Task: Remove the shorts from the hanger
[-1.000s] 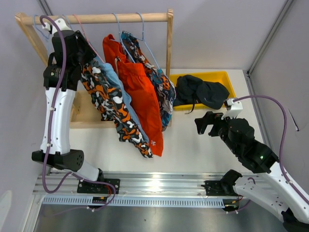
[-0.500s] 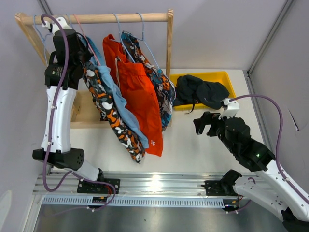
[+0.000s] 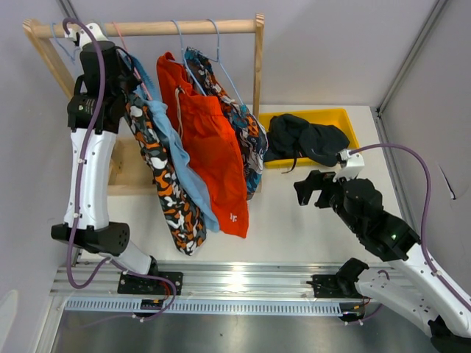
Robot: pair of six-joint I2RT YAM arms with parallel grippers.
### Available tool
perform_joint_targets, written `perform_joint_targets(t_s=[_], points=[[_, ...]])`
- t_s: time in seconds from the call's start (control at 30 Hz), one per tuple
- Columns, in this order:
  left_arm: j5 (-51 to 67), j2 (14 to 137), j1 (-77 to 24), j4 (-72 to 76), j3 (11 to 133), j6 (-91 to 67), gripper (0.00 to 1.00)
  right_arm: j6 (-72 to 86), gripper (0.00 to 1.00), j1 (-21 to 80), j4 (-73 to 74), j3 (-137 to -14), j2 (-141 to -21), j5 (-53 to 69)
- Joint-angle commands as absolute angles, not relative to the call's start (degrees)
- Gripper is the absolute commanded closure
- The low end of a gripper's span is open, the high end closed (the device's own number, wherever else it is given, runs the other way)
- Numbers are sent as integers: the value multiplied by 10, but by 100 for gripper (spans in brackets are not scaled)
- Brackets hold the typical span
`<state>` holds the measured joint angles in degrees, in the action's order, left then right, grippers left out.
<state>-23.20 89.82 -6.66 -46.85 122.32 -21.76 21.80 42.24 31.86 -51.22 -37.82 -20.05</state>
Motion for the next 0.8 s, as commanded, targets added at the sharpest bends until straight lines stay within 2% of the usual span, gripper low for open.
perform_joint_targets(t_s=[0.0, 0.13, 0.33, 0.77], points=[[-225, 880, -71, -468, 1274, -199, 100, 212, 1, 423, 285, -548, -387, -157], [-206, 856, -72, -489, 1323, -189, 100, 189, 1, 453, 237, -609, -450, -54], [-192, 817, -72, -489, 1343, -179, 100, 109, 0, 622, 266, -824, -652, -229], [-182, 771, -72, -488, 1286, -178, 100, 111, 1, 829, 281, -1199, -986, -290]])
